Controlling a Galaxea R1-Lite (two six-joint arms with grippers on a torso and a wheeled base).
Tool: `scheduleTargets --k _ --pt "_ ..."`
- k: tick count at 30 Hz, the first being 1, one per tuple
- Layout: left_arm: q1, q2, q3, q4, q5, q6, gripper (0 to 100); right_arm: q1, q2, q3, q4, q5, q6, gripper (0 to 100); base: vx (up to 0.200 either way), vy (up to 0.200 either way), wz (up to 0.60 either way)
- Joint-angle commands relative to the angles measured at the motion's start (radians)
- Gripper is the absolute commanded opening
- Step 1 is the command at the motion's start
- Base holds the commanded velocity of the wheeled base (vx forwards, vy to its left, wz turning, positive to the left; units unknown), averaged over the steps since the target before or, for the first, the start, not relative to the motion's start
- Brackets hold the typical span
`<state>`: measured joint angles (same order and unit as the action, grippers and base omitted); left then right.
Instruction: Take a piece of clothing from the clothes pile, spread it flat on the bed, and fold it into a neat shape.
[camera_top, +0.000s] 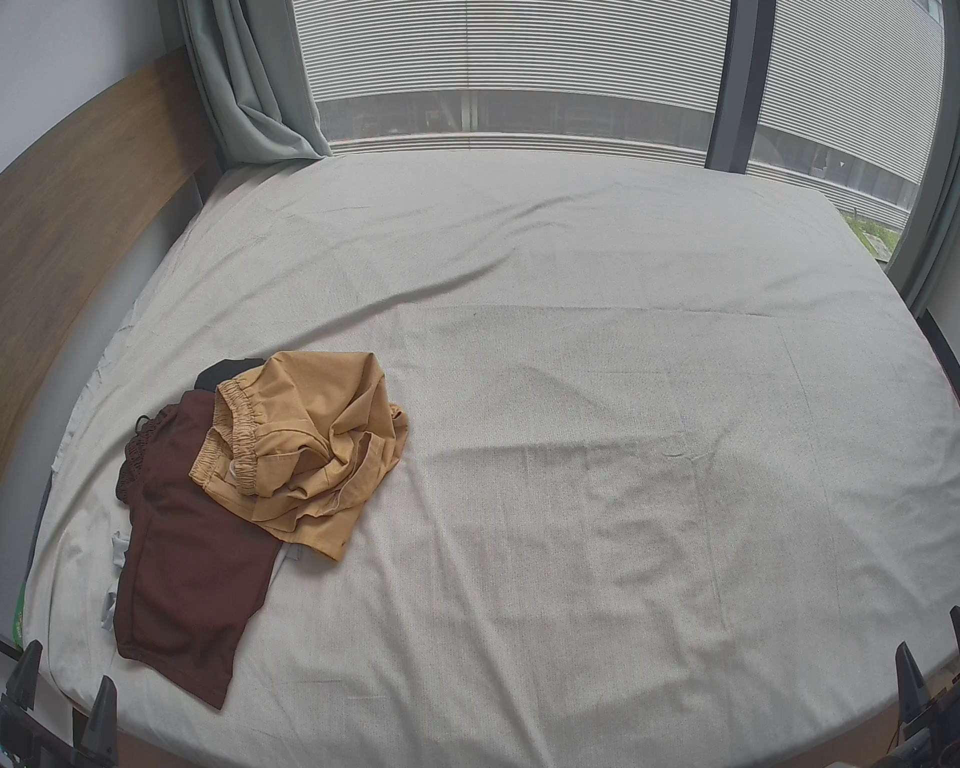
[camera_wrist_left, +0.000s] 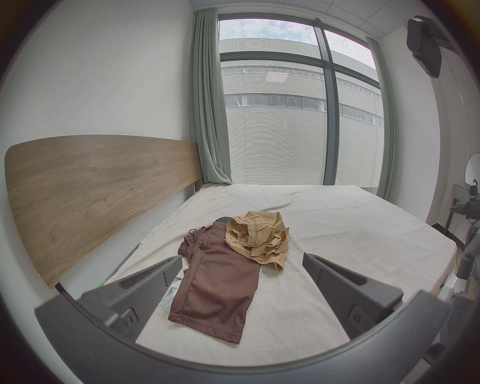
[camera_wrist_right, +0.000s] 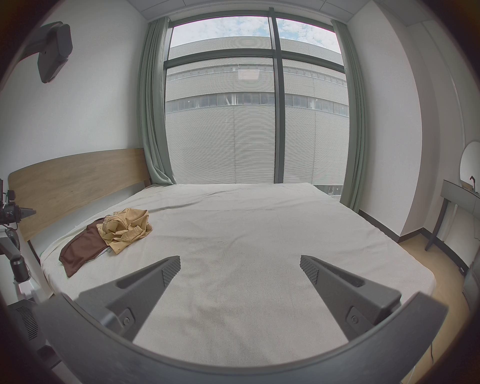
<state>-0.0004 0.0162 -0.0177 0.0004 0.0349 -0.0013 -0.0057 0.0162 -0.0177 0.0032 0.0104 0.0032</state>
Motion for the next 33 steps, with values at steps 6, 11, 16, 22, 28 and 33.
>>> scheduleTargets --k 6,11,16,22,28,33 --pt "0.000 -0.013 0.018 -0.002 -0.001 -0.009 100 0.000 -0.009 0.016 0.000 0.002 0.000 100 0.000 0.000 0.00" --pt "0.000 -0.013 0.018 -0.002 -0.001 -0.013 100 0.001 -0.009 0.016 0.000 0.002 0.000 100 0.000 0.000 0.00" --pt "0.000 -0.013 0.018 -0.002 0.000 -0.016 100 0.001 -0.009 0.016 0.000 0.002 0.000 100 0.000 0.000 0.00" --pt "0.000 -0.013 0.018 -0.002 -0.003 -0.005 100 0.001 -0.009 0.016 0.000 0.002 -0.002 100 0.000 0.000 0.00" --pt "0.000 -0.013 0.018 -0.002 -0.015 0.003 100 0.000 -0.009 0.016 0.000 0.002 -0.003 100 0.000 0.000 0.00" --pt "0.000 -0.013 0.018 -0.003 -0.015 0.004 100 0.001 -0.009 0.016 0.000 0.002 -0.003 100 0.000 0.000 0.00"
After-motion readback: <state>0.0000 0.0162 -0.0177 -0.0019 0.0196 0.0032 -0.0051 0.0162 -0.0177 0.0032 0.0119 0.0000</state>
